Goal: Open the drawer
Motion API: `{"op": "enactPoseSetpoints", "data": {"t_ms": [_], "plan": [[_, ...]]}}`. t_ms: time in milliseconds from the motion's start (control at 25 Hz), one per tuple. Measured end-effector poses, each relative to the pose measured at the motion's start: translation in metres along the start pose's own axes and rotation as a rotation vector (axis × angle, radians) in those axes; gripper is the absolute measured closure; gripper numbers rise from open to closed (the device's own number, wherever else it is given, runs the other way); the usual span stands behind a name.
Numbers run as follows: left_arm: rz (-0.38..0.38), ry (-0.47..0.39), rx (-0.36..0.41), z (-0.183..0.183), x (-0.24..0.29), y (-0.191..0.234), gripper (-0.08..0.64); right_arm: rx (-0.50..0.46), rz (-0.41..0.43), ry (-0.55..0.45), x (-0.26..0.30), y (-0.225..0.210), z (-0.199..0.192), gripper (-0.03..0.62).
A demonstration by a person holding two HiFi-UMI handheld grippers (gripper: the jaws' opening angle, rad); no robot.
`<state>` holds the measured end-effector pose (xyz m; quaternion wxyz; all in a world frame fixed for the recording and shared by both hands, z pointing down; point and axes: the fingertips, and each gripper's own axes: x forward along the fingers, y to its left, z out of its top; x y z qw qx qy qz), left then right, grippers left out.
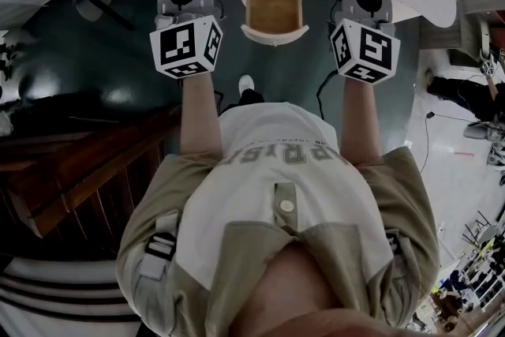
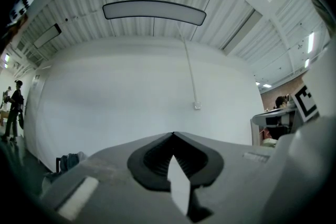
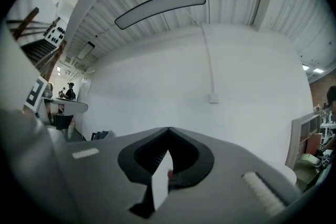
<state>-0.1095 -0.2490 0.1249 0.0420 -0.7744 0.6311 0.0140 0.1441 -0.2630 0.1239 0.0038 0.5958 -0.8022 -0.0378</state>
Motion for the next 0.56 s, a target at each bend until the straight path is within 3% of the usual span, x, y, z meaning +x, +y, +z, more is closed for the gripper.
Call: {"op": "enactPoseSetpoints", "data": {"t_ms": [560], "plan": [[0.003,0.007,0.007,-0.0011,0.0065,0.0058,0.552,-0.014,0.015,-0.009,0.0047,0.0011,0.0012,0.591]]}}
